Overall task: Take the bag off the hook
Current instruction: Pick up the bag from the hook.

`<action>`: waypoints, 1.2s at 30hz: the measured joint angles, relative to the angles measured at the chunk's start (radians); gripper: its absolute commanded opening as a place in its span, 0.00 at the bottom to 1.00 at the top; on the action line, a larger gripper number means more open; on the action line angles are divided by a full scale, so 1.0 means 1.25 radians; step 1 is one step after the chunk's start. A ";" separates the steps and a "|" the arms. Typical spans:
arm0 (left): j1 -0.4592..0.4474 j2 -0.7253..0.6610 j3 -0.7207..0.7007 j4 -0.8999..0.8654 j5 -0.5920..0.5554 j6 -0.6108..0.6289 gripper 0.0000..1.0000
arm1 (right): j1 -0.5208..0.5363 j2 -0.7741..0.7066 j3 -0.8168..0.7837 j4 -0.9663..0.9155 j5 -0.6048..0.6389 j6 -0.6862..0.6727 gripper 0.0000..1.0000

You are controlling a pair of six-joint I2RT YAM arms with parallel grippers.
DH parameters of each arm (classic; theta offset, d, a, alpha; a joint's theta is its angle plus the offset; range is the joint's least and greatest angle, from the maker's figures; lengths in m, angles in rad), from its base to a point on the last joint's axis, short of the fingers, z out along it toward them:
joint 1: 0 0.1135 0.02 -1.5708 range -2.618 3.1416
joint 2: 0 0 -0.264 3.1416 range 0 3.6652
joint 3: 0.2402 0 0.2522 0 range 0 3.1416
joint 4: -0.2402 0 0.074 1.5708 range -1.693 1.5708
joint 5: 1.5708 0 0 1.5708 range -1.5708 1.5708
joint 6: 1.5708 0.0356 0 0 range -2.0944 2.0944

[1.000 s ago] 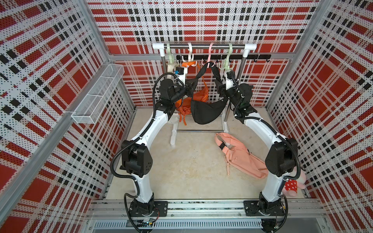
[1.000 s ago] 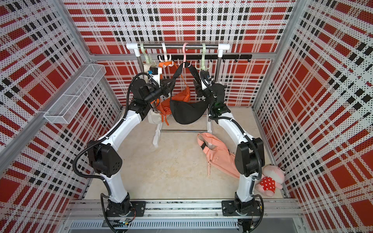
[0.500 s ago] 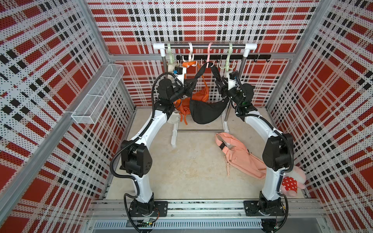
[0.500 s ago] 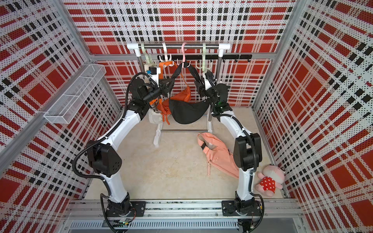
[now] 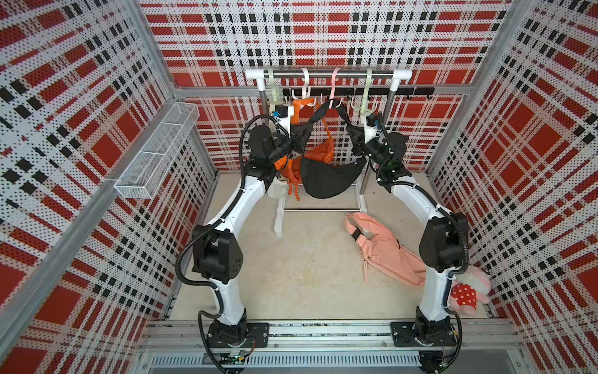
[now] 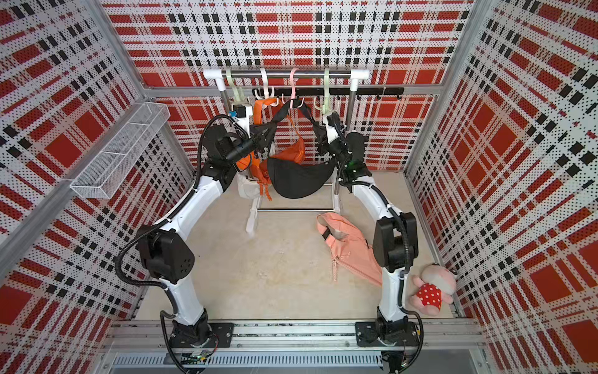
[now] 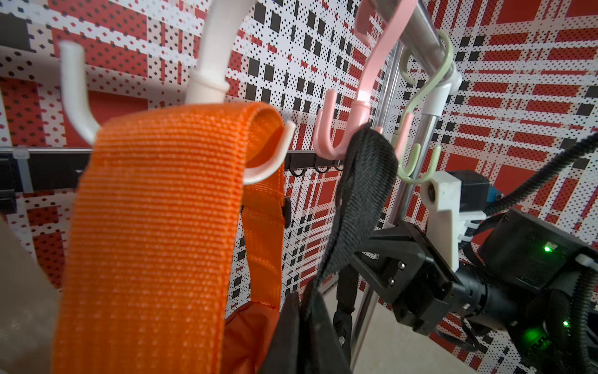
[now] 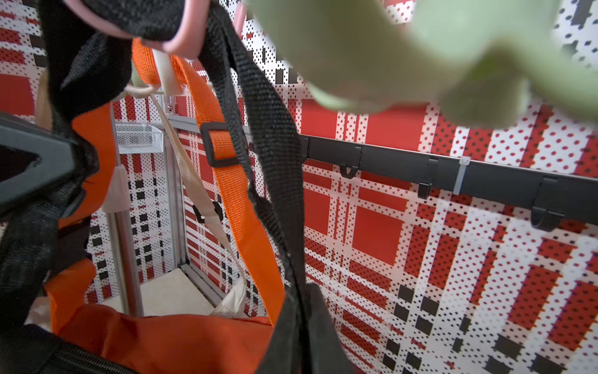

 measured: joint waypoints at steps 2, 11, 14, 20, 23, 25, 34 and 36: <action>0.002 0.000 0.000 0.006 0.002 -0.005 0.00 | 0.000 0.000 0.001 0.001 0.000 0.002 0.02; 0.003 0.000 0.000 0.027 0.009 -0.026 0.00 | 0.012 -0.009 -0.005 -0.007 0.016 -0.016 0.00; 0.003 0.000 0.000 0.028 0.009 -0.030 0.00 | 0.019 -0.021 -0.005 -0.016 0.029 -0.020 0.00; -0.002 0.000 0.013 0.024 0.000 -0.031 0.00 | 0.022 -0.039 0.019 -0.040 0.059 -0.019 0.00; -0.003 0.000 0.034 0.025 -0.006 -0.030 0.00 | 0.022 -0.039 0.043 -0.050 0.070 -0.019 0.00; -0.004 0.000 0.047 0.026 -0.013 -0.030 0.00 | 0.023 -0.039 0.055 -0.054 0.076 -0.018 0.00; -0.016 0.000 0.064 0.022 -0.023 -0.027 0.00 | 0.028 -0.074 0.045 -0.074 0.085 -0.016 0.00; -0.019 -0.002 0.064 0.019 -0.024 -0.022 0.00 | 0.033 -0.093 0.025 -0.074 0.085 -0.017 0.00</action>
